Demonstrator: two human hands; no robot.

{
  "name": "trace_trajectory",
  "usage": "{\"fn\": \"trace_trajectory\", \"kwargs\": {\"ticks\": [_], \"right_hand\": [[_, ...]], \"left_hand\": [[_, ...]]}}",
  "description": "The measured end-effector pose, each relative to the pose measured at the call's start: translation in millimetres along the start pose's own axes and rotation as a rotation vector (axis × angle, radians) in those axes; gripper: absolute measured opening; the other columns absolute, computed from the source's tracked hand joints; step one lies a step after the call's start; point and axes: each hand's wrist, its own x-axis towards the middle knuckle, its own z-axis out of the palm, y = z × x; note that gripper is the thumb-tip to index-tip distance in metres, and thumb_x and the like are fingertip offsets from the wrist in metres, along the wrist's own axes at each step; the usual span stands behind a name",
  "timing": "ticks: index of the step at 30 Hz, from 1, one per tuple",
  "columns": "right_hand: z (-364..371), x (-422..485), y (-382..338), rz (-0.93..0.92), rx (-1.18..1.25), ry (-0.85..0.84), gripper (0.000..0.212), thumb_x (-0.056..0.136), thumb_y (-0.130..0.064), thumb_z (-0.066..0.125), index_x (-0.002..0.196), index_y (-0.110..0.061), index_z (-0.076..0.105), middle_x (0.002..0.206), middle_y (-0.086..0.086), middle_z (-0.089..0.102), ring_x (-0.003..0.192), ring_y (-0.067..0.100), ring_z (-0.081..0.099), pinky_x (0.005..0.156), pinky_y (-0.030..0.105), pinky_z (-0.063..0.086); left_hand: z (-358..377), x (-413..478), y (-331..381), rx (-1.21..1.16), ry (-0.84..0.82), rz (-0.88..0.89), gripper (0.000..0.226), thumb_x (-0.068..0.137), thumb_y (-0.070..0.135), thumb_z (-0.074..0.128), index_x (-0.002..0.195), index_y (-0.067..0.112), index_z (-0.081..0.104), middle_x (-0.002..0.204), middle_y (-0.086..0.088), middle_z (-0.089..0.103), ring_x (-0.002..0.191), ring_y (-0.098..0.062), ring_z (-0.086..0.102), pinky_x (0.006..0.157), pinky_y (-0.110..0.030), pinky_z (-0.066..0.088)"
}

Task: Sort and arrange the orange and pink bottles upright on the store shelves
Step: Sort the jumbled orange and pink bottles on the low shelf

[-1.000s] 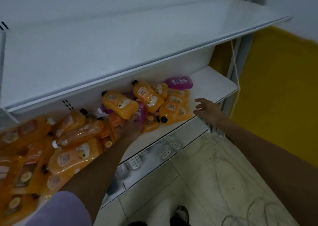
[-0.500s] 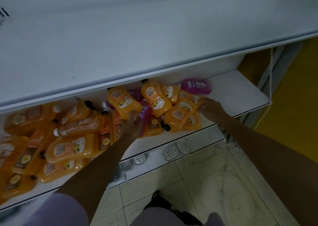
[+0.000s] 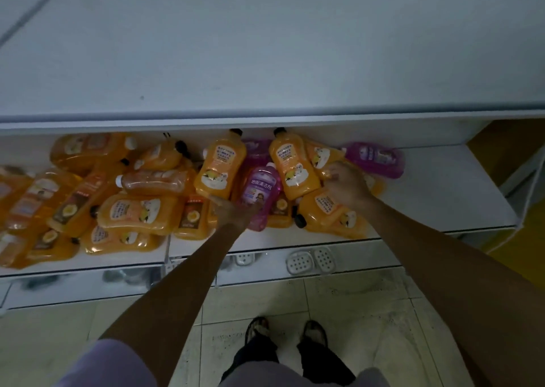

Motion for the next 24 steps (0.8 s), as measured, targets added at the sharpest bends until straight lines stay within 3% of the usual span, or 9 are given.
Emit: {"fn": "trace_trajectory", "kwargs": {"ticks": [3,6,8,11,14,17,20,24], "right_hand": [[-13.4,17.6,35.7,0.007,-0.108,0.08,0.017,0.09,-0.015,0.054,0.101,-0.006,0.063,0.099,0.011,0.066,0.094,0.029,0.062,0.074,0.034,0.047],[-31.7,33.2,75.9,0.062,-0.198,0.127,0.028,0.093,-0.027,0.054,0.108,-0.005,0.06,0.106,0.016,0.065,0.1,0.036,0.06,0.074,0.034,0.045],[-42.2,41.4,97.5,0.131,-0.223,0.15,0.033,0.092,-0.026,0.055,0.116,-0.003,0.056,0.115,0.019,0.061,0.106,0.037,0.057,0.078,0.035,0.045],[-52.6,56.6,119.4,0.146,-0.252,0.141,0.035,0.089,-0.024,0.06,0.117,-0.004,0.056,0.117,0.02,0.06,0.109,0.038,0.056,0.084,0.04,0.047],[-60.1,75.6,131.4,0.058,-0.34,0.107,0.036,0.088,-0.02,0.059,0.119,-0.001,0.054,0.119,0.021,0.058,0.109,0.038,0.055,0.085,0.041,0.046],[-62.7,91.7,144.8,-0.016,-0.49,0.068,0.039,0.089,-0.018,0.058,0.121,0.002,0.05,0.122,0.023,0.054,0.111,0.039,0.052,0.087,0.04,0.044],[-61.5,106.0,152.2,-0.017,-0.502,0.003,0.065,0.087,-0.023,0.063,0.138,0.003,0.033,0.142,0.024,0.036,0.129,0.04,0.037,0.101,0.047,0.036],[-58.5,113.2,162.0,-0.001,-0.537,-0.086,0.083,0.084,-0.041,0.065,0.144,-0.003,0.021,0.145,0.021,0.03,0.134,0.038,0.028,0.101,0.047,0.034]], "left_hand": [[12.6,-1.2,-1.2,0.097,0.079,0.043,0.12,0.07,0.028,0.081,0.146,0.006,-0.009,0.144,-0.016,0.039,0.13,-0.033,0.042,0.104,-0.045,0.037],[15.4,2.8,-6.0,0.161,0.104,0.049,0.13,0.061,0.035,0.086,0.147,0.009,-0.008,0.144,-0.014,0.039,0.13,-0.032,0.042,0.104,-0.046,0.039],[18.2,-3.0,-4.4,0.218,0.136,0.021,0.122,0.057,0.037,0.087,0.146,0.01,0.008,0.14,-0.013,0.043,0.128,-0.032,0.045,0.102,-0.045,0.041],[23.1,-10.7,-2.6,0.253,0.087,-0.005,0.087,0.063,0.035,0.084,0.134,0.012,0.038,0.13,-0.011,0.054,0.118,-0.029,0.053,0.1,-0.042,0.044],[24.3,-12.5,-0.7,0.101,0.04,-0.041,0.072,0.068,0.029,0.082,0.129,0.014,0.046,0.124,-0.009,0.058,0.112,-0.029,0.056,0.098,-0.047,0.046],[24.1,-19.2,1.7,-0.102,-0.028,-0.106,0.055,0.075,0.018,0.075,0.123,0.012,0.048,0.111,-0.007,0.06,0.101,-0.027,0.059,0.08,-0.039,0.053],[27.2,-28.6,-3.1,-0.245,-0.117,-0.097,0.051,0.078,0.012,0.07,0.123,0.011,0.046,0.111,-0.01,0.059,0.1,-0.027,0.06,0.063,-0.032,0.059],[35.3,-35.9,-9.5,-0.307,-0.079,-0.081,0.042,0.079,0.015,0.068,0.117,0.014,0.049,0.107,-0.008,0.062,0.099,-0.028,0.062,0.061,-0.027,0.059]]}}
